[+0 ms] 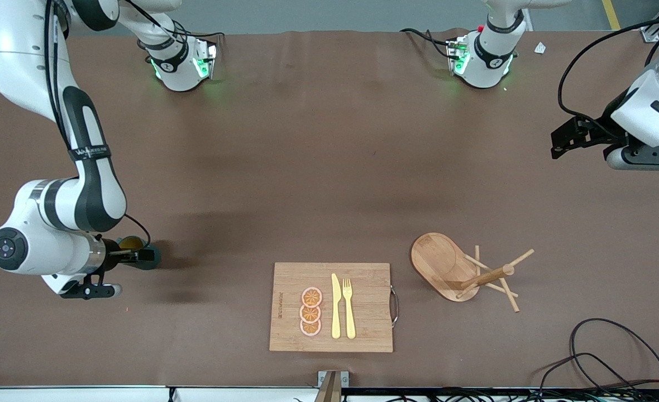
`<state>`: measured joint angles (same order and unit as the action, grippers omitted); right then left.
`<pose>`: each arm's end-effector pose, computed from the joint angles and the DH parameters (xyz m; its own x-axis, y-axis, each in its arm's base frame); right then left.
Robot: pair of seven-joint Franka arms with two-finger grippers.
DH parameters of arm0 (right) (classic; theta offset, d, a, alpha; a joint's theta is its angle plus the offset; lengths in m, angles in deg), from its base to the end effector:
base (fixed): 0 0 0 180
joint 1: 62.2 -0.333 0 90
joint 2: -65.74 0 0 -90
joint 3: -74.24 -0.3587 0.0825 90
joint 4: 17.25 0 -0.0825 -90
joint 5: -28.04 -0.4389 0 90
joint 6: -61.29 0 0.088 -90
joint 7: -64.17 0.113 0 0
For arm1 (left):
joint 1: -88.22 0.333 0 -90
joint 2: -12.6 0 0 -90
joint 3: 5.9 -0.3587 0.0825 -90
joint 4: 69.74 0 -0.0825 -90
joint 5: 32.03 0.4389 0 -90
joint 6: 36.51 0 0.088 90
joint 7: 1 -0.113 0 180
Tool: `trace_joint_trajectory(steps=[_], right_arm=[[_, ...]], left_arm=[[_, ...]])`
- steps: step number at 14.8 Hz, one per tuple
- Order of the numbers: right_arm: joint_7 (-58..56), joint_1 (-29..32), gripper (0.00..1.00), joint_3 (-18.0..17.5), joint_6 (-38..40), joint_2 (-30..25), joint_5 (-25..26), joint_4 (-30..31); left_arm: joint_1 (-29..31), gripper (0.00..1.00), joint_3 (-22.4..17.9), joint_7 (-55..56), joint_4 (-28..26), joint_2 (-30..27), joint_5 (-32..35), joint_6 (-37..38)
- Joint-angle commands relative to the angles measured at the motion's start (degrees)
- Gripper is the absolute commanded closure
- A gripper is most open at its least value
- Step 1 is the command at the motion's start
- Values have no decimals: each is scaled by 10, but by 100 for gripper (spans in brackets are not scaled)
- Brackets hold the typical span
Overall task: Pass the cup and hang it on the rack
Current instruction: 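Reach the right gripper down and grasp the teal mug's rim, then carry the teal mug toward the table middle while the left gripper approaches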
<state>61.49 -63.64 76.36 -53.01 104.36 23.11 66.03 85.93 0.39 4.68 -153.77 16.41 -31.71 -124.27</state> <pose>0.7770 0.0015 0.2766 0.9915 0.0045 -0.1299 -0.0028 -0.9984 -0.0561 0.6228 -0.0907 0.6715 0.9987 -0.0501 -0.0012 -0.0501 -0.9987 0.0016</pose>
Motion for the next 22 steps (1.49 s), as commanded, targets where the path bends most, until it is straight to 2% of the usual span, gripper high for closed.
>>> trace_joint_trajectory(steps=[1, 2, 4, 6, 8, 10, 15, 19, 22], right_arm=[[8, 5, 0, -5, -58, -7, -8, 66], [8, 5, 9, -4, -64, -7, -8, 70], [8, 5, 51, -4, -60, -7, -7, 69], [4, 5, 77, -4, -60, -7, -6, 67], [3, 5, 94, -4, -60, -8, -3, 64], [2, 5, 99, -4, -60, -8, 1, 62], [9, -22, 100, -3, -38, -11, 2, 16], [136, -74, 100, -6, 78, -12, -6, -68], [264, -138, 100, -19, 94, -12, -7, -92]], left_arm=[[4, 0, 1, -4, 4, -8, 0, 2], [4, 0, 2, -1, 4, -9, 0, 2], [4, 0, 2, -1, 4, -9, -1, 3], [4, 0, 2, -1, 4, -9, -1, 4], [5, 0, 2, -1, 4, -13, -2, 5], [7, 0, 0, -3, 4, -17, -1, 6], [8, 0, -5, -8, 4, -22, -1, 9], [8, 0, -5, -1, 4, -24, -1, 9], [8, 0, -4, -1, 4, -24, 0, 9]])
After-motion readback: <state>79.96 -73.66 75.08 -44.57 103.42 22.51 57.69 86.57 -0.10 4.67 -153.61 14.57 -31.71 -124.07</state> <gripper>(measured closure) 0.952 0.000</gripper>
